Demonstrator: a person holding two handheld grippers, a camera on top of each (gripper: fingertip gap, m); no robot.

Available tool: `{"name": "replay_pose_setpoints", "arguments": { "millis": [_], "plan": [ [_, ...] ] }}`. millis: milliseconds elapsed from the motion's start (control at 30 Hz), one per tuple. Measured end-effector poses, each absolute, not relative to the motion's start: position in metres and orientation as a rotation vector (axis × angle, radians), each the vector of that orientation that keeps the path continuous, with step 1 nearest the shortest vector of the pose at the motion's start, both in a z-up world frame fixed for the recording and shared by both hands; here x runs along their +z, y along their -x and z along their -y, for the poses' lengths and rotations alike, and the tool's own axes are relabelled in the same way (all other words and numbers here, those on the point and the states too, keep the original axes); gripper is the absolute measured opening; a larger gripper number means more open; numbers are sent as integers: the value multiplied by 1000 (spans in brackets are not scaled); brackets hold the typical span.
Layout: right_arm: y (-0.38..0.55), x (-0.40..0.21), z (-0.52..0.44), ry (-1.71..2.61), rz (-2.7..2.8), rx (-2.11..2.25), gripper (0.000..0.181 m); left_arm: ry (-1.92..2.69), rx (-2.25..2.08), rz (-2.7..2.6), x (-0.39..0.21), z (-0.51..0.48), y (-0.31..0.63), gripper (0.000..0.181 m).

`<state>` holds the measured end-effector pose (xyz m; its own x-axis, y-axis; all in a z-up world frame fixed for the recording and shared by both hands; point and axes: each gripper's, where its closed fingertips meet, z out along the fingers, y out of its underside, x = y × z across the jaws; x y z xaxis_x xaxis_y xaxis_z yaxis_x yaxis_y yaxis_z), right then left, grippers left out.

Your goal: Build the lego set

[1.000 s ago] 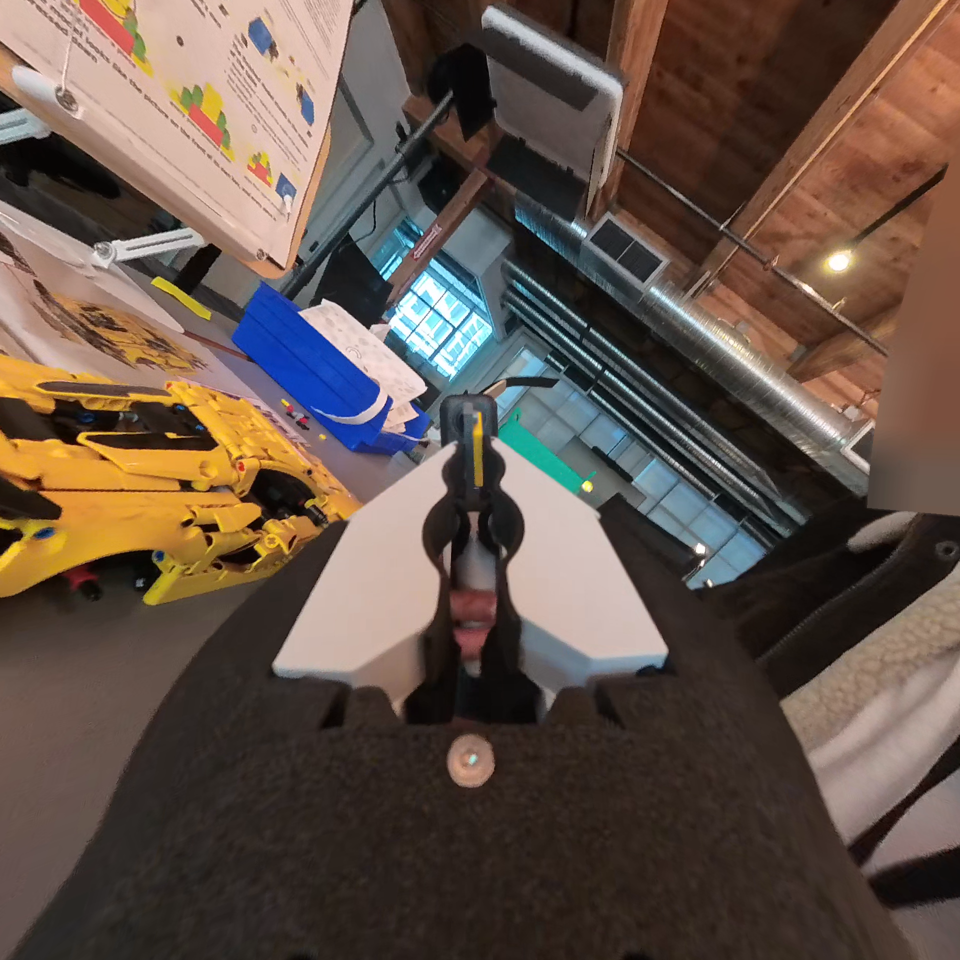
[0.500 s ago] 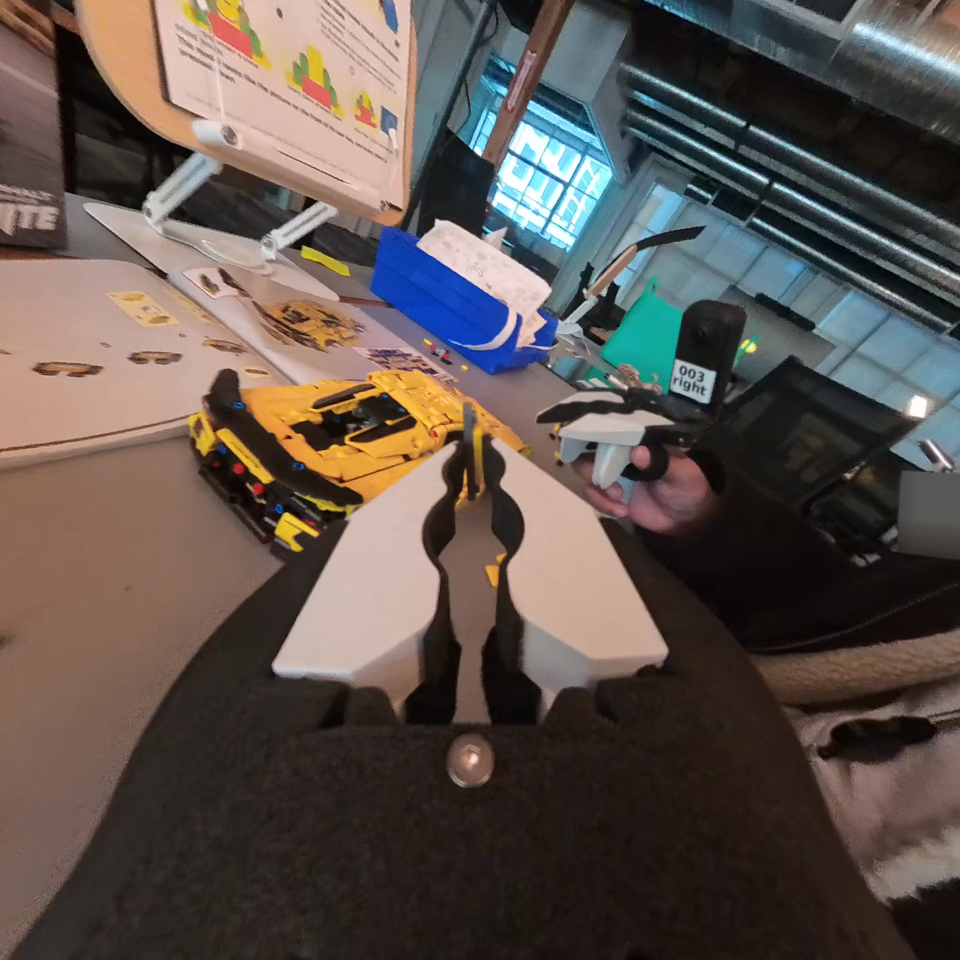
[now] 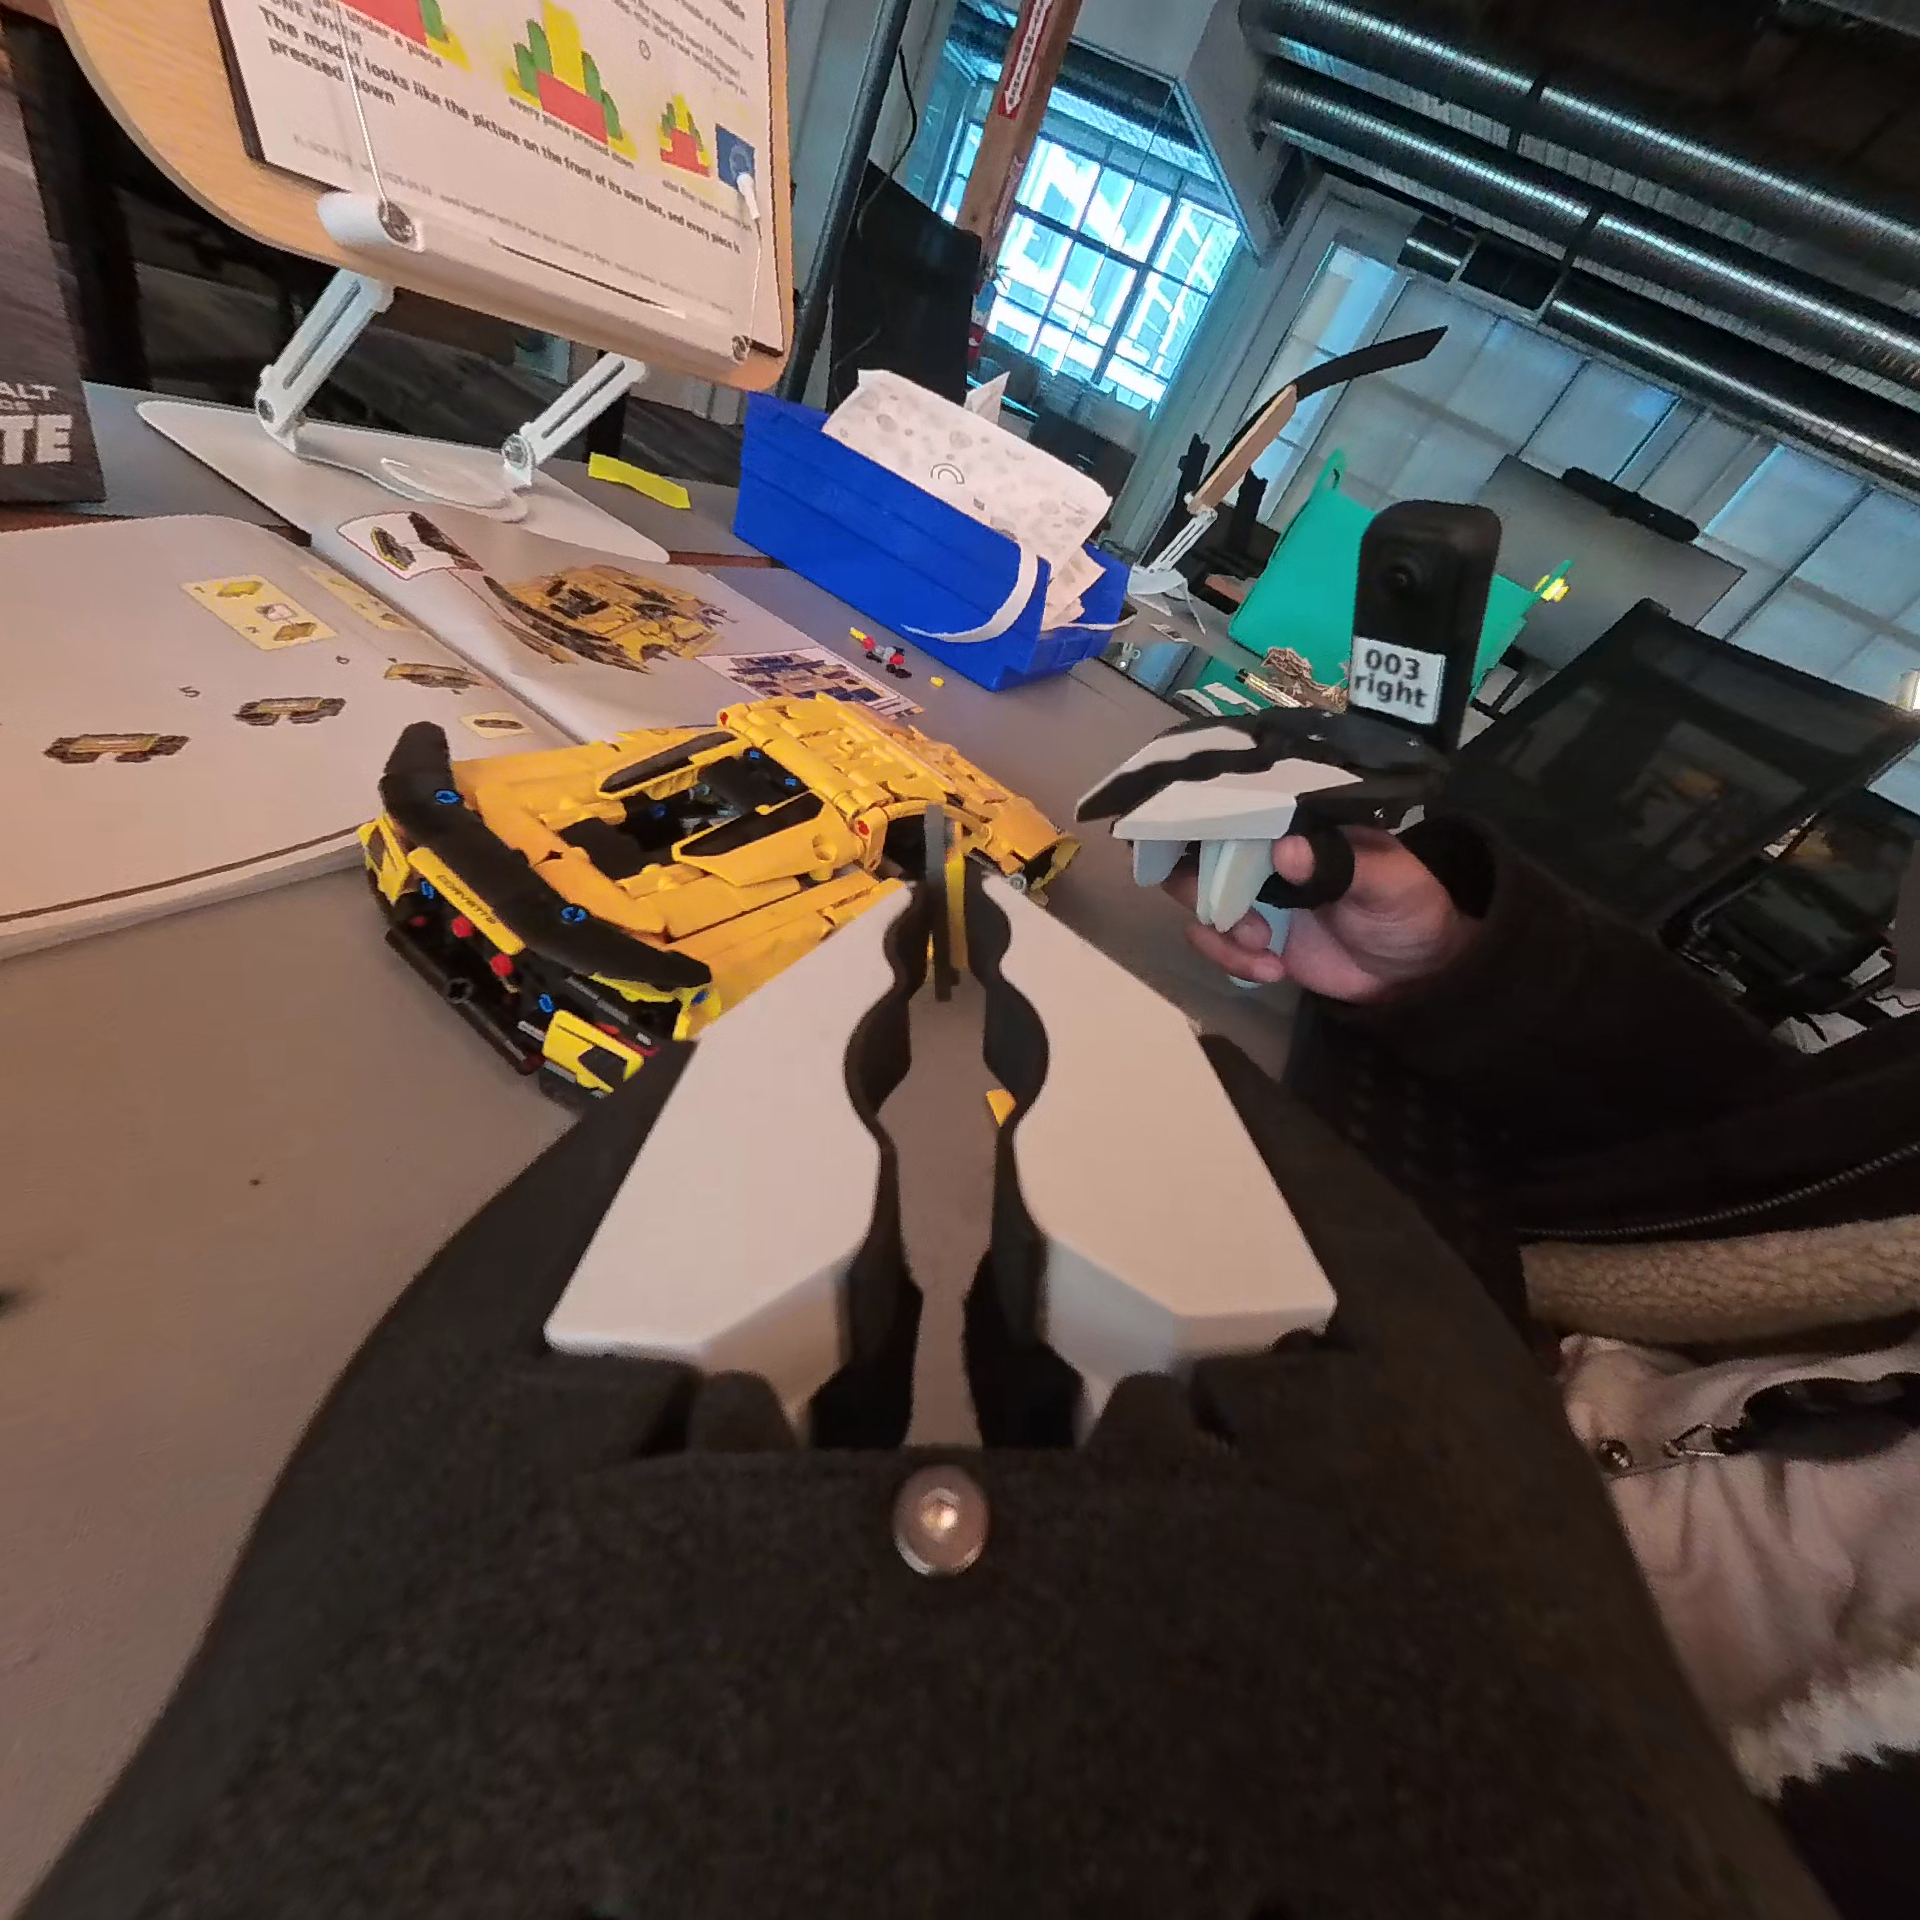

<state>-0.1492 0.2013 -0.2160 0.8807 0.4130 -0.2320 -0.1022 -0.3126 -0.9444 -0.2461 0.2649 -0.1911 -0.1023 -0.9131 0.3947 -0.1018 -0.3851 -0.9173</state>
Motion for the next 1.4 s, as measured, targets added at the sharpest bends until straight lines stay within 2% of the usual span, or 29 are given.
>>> {"name": "replay_pose_setpoints", "arguments": {
  "millis": [333,500,633,933,1400],
  "plan": [
    [165,-238,-198,1936,329,579,12,1523,-1566,-1166,-196,-262,245,6],
    [198,-261,-184,2012,633,493,28,1523,-1523,-1153,-197,-266,247,6],
    [219,-275,-176,2056,772,531,30,1534,-1539,-1114,-196,-270,251,6],
    [237,-297,-184,2130,904,469,25,1550,-1531,-1162,-202,-264,248,6],
    [252,-299,-183,2025,1101,365,15,1562,-1546,-1182,-205,-261,246,6]
  ]
}}
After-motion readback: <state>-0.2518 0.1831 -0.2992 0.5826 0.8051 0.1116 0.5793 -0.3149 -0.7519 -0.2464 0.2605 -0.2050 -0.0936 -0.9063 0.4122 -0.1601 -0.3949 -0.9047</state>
